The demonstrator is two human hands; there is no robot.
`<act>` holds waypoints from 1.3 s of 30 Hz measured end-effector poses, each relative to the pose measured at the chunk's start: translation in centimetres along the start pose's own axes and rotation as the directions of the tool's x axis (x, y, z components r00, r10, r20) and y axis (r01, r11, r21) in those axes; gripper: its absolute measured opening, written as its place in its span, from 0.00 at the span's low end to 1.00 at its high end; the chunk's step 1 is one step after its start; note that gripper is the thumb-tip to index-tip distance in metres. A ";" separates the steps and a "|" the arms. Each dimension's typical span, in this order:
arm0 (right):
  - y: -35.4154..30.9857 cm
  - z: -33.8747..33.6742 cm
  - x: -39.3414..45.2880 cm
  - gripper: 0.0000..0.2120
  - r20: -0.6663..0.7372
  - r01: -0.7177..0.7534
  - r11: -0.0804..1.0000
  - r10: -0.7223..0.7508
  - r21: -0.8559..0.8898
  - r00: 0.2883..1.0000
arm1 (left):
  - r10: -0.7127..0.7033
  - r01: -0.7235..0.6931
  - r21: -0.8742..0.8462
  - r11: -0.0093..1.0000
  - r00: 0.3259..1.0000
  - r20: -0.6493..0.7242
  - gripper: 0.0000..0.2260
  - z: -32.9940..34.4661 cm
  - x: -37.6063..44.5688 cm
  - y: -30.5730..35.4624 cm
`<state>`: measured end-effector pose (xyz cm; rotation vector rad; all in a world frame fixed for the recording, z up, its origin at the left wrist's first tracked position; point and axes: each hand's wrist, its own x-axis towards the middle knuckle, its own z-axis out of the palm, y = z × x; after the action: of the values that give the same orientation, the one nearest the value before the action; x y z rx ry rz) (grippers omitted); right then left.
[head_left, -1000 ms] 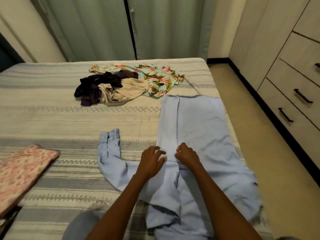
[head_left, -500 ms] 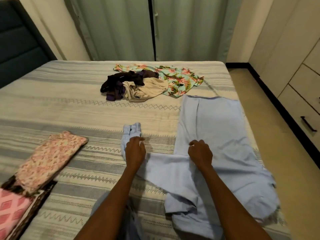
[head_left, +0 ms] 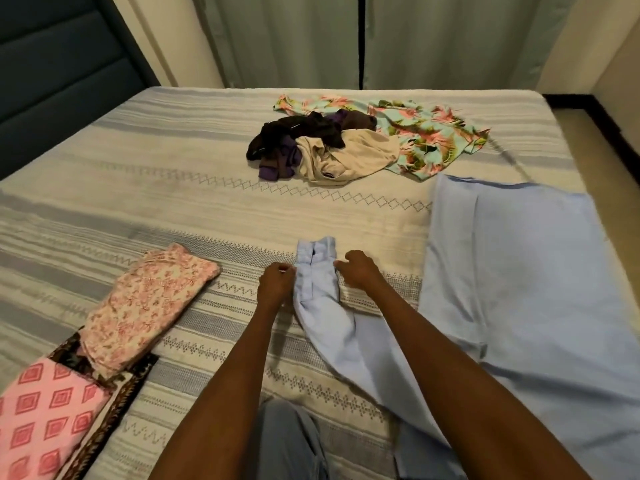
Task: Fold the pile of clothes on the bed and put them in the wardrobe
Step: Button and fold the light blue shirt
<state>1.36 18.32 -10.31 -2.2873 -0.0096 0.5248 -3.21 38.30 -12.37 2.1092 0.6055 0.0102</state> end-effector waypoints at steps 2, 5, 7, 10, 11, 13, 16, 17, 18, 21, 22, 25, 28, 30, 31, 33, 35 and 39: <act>-0.4 1.1 2.1 0.22 0.020 -0.030 1.000 0.030 0.010 0.999 | 0.025 -0.029 0.052 0.998 0.997 0.071 0.11 0.6 1.0 0.3; -1.0 2.2 3.7 0.23 0.004 -0.041 0.998 0.041 0.037 0.999 | 0.017 -0.026 0.063 0.998 0.990 0.139 0.15 1.6 2.2 0.5; -1.7 2.2 3.8 0.20 -0.034 -0.026 0.997 0.028 0.079 0.999 | -0.041 0.040 0.008 0.999 0.987 0.155 0.11 1.8 2.7 0.8; -2.5 1.7 3.3 0.09 -0.097 0.075 0.979 -0.057 0.187 0.994 | -0.087 0.111 -0.135 0.985 0.982 0.169 0.06 1.5 2.4 2.3; -2.6 1.3 3.0 0.07 -0.123 0.115 0.968 -0.090 0.222 0.988 | -0.082 0.118 -0.194 0.974 0.980 0.182 0.06 1.3 2.2 2.8; -2.6 0.2 2.1 0.07 -0.165 0.194 0.946 -0.154 0.258 0.974 | -0.081 0.168 -0.370 0.914 0.968 0.238 0.06 0.7 1.3 4.2; -3.4 -3.0 -0.4 0.11 -0.225 0.258 0.913 -0.192 0.316 0.955 | -0.006 0.223 -0.626 0.747 0.944 0.329 0.06 0.0 -0.3 6.7; -3.6 -4.4 -1.5 0.13 -0.247 0.275 0.904 -0.199 0.327 0.948 | 0.038 0.222 -0.667 0.711 0.935 0.351 0.09 -0.1 -1.1 7.8; -3.7 -5.6 -2.4 0.13 -0.264 0.286 0.903 -0.205 0.321 0.942 | 0.077 0.212 -0.689 0.693 0.928 0.364 0.11 -0.1 -1.8 8.8; -3.7 -9.5 -4.9 0.11 -0.321 0.312 0.904 -0.214 0.292 0.922 | 0.152 0.171 -0.685 0.708 0.911 0.384 0.11 -0.2 -4.4 12.7; -3.8 -11.3 -6.2 0.11 -0.340 0.314 0.906 -0.211 0.283 0.917 | 0.184 0.138 -0.676 0.724 0.906 0.382 0.12 0.0 -5.5 14.2; -3.8 -15.6 -9.6 0.10 -0.405 0.328 0.917 -0.217 0.227 0.888 | 0.296 0.008 -0.669 0.743 0.893 0.340 0.14 0.7 -7.6 18.0; -3.2 -19.5 -12.8 0.11 -0.475 0.294 0.951 -0.218 0.092 0.853 | 0.420 -0.096 -0.701 0.706 0.854 0.306 0.14 1.7 -10.1 21.7; -2.7 -22.2 -15.2 0.14 -0.511 0.223 0.975 -0.194 -0.003 0.838 | 0.474 -0.137 -0.707 0.694 0.825 0.306 0.13 2.6 -12.1 24.0; -2.5 -23.5 -16.1 0.16 -0.498 0.194 0.981 -0.181 -0.026 0.848 | 0.498 -0.166 -0.701 0.693 0.814 0.299 0.13 3.0 -12.8 25.1; -1.9 -26.0 -17.9 0.17 -0.401 0.132 0.991 -0.124 -0.009 0.907 | 0.538 -0.238 -0.685 0.689 0.801 0.263 0.13 3.8 -14.3 27.1; -1.0 -28.3 -19.7 0.17 -0.281 0.022 0.998 -0.007 0.050 0.960 | 0.572 -0.297 -0.677 0.673 0.789 0.223 0.10 4.7 -15.6 28.7; -0.3 -31.7 -23.0 0.13 -0.161 -0.067 0.998 0.067 0.008 0.985 | 0.612 -0.299 -0.693 0.656 0.748 0.256 0.08 6.4 -17.3 30.8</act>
<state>-7.83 -7.27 17.84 -2.3277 0.1479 0.3720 -4.09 11.69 11.75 1.4673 -0.2607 -0.0120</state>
